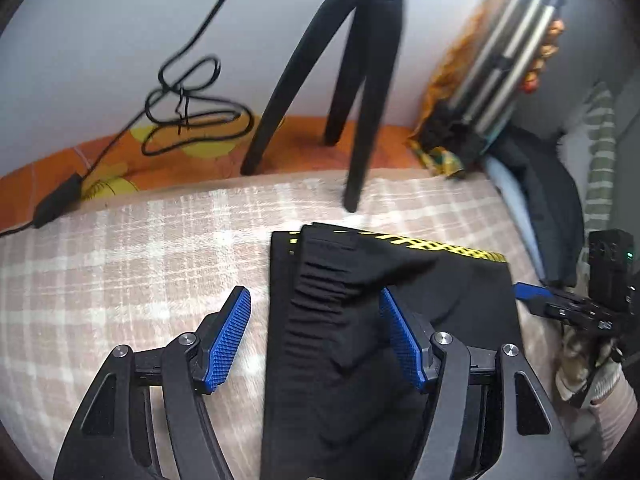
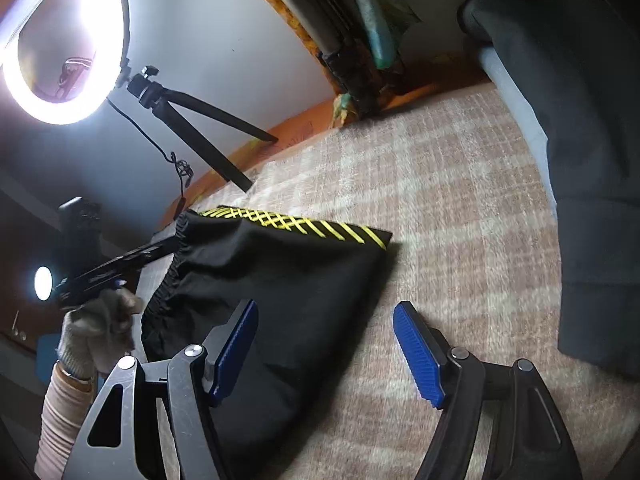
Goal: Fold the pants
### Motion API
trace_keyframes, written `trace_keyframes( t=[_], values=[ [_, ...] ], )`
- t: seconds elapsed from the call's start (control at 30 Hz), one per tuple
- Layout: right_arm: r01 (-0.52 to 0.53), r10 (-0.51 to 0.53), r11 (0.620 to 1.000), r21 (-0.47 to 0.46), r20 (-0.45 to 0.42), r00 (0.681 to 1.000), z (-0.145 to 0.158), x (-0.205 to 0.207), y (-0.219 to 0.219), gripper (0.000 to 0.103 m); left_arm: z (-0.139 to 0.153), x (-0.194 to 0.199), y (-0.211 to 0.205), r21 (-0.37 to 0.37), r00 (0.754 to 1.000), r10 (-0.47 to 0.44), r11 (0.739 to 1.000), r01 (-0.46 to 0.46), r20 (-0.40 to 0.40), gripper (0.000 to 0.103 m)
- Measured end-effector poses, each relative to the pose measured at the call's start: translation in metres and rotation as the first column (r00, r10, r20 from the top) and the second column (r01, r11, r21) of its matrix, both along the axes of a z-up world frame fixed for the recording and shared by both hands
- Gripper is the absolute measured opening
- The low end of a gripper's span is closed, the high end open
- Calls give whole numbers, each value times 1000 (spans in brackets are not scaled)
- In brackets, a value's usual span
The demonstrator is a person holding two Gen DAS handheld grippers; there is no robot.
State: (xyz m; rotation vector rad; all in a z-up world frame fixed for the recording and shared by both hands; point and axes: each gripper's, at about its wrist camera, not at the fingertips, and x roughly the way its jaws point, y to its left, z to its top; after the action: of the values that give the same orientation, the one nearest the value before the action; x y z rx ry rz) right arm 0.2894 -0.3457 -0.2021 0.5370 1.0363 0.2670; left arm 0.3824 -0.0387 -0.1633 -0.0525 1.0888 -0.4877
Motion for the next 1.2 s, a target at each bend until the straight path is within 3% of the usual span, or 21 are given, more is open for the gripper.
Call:
trace_keyframes(
  t=[0.2, 0.3, 0.37, 0.4, 0.43, 0.5, 0.57, 0.63, 0.7, 0.8, 0.83, 0.97, 1.07, 1.17, 1.2],
  values=[
    [-36, 36, 999, 0, 28, 999, -3, 9, 11, 73, -18, 8, -5, -8, 1000, -18, 1000, 18, 5, 66],
    [-39, 38, 999, 4, 43, 998, -5, 13, 15, 66, -19, 8, -7, -4, 1000, -23, 1000, 23, 16, 64],
    [-31, 29, 999, 35, 47, 998, -8, 14, 15, 64, -19, 6, -10, 12, 999, -32, 999, 31, 33, 57],
    [-23, 21, 999, 43, 54, 998, -9, 15, 15, 63, -19, 4, -12, 26, 998, -43, 999, 42, 50, 45],
    [-20, 17, 999, 50, 58, 998, -10, 15, 16, 62, -20, 3, -17, 37, 997, -47, 998, 44, 63, 41],
    [-34, 32, 998, 55, 51, 998, -11, 16, 21, 41, -20, 3, -16, 33, 996, -38, 999, 36, 75, 33],
    [-37, 34, 998, 43, 60, 998, -13, 17, 26, 34, -21, 4, -14, 2, 996, -30, 1000, 30, 78, 28],
    [-49, 47, 999, 23, 54, 997, -14, 18, 32, 16, -21, 0, -18, 31, 993, -43, 999, 40, 109, 27],
    [-51, 52, 999, -9, 59, 997, -14, 18, 38, 11, -19, -4, -19, 52, 990, -49, 998, 42, 135, 26],
    [-47, 50, 998, -39, 86, 995, -7, 16, 44, 8, -13, -7, -16, 22, 987, -31, 999, 27, 158, 18],
    [-43, 48, 998, -52, 98, 994, -2, 14, 45, 7, -8, -10, -14, -4, 986, -24, 1000, 25, 168, 9],
    [-67, 83, 992, -106, 154, 985, 21, 6, 53, 7, 2, -19, -17, 9, 976, -54, 999, 53, 212, 9],
    [-93, 108, 989, -118, 128, 986, 26, 10, 58, 7, -6, -10, -17, 17, 985, -37, 999, 34, 166, 12],
    [-96, 114, 982, -161, 103, 988, 22, 10, 61, 14, -13, -1, -21, 44, 990, -43, 998, 38, 132, 29],
    [-105, 120, 982, -155, 87, 989, 19, 11, 61, 20, -15, 1, -24, 62, 992, -53, 997, 46, 119, 41]
  ],
)
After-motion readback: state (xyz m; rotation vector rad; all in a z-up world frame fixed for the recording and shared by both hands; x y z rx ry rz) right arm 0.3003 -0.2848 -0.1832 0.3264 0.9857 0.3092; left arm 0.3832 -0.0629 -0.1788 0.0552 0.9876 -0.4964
